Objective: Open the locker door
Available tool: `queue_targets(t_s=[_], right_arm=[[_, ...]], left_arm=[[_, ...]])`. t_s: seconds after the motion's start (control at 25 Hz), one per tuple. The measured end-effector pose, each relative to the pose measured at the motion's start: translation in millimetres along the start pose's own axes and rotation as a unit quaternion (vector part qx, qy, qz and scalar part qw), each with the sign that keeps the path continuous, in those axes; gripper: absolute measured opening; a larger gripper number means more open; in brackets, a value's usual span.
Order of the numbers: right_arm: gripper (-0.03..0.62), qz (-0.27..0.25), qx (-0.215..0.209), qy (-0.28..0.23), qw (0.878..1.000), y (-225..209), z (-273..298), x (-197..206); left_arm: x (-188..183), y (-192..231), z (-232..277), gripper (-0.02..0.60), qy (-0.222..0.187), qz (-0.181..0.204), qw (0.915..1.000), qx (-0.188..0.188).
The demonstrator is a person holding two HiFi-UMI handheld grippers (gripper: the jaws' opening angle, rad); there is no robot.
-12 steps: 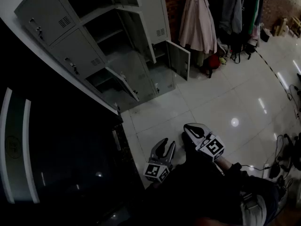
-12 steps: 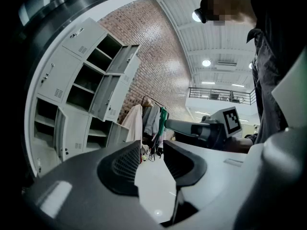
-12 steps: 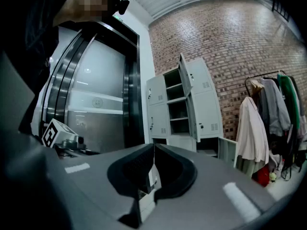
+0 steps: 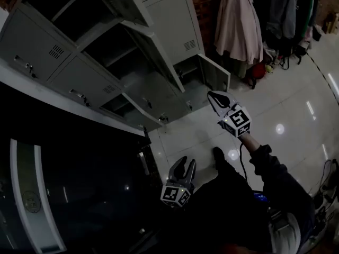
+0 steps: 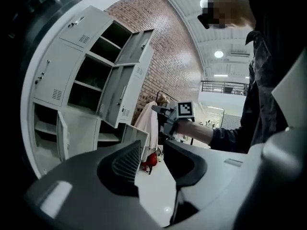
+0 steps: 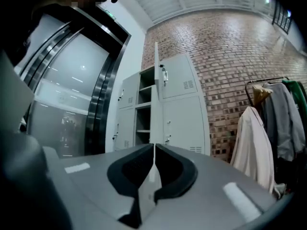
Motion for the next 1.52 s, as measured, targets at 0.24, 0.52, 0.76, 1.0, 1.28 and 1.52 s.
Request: queue_targets(t_s=[0.24,0.52,0.76,1.0,1.28,1.52], right_arm=[[0.012,-0.022,-0.028,-0.033,0.999,-93,149,-32],[0.036,-0.058,-0.105,-0.018,0.993,-90,307,-44],[0.064,-0.074,-0.111,0.011,0.991,-77,379,-39],[0.033,-0.074,-0.066,-0.008,0.995,-67,391,-30],[0.024,-0.038,-0.085,-0.002,0.996,-74,391,-32],[0.029,-0.026,-0.141,-0.017,0.990,-69,351,-31]], left_arm=[[-41,35,88,0.150,-0.017,0.012,0.9996,-0.018],[-48,61,118,0.147,-0.033,0.011,0.9966,-0.074],[-56,84,123,0.146,-0.053,0.010,0.9915,-0.119],[-54,93,122,0.144,-0.052,0.002,0.9879,-0.146],[-71,92,136,0.144,-0.048,0.011,0.9893,-0.137],[-75,86,141,0.144,-0.052,0.022,0.9907,-0.124]])
Point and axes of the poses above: the fingertips, and each gripper's own axes: z forward along the fingers, y to its left, x out of its underside, the point moved 7 cm from there along -z, backward along the fingers
